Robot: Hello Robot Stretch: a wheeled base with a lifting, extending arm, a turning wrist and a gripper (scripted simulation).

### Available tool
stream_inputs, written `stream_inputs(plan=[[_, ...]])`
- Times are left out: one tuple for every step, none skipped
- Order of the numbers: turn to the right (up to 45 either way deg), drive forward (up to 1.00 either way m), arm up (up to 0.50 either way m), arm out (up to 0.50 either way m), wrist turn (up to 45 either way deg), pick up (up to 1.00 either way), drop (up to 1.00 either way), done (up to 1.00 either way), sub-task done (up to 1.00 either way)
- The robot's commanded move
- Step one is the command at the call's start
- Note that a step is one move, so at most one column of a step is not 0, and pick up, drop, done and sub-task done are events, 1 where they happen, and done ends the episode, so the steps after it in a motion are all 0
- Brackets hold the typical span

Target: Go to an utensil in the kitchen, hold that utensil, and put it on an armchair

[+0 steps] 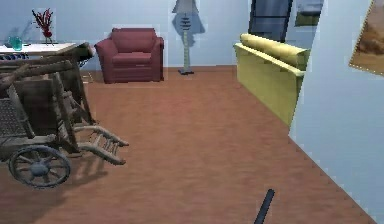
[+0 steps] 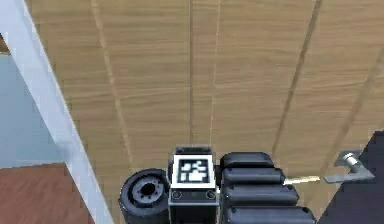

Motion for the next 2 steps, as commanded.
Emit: stream_inputs(plan=[[-9.0,0.0,0.0,0.0,0.0,0.0,0.0,0.0,0.0],[0.0,1.0,0.0,0.0,0.0,0.0,0.0,0.0,0.0]])
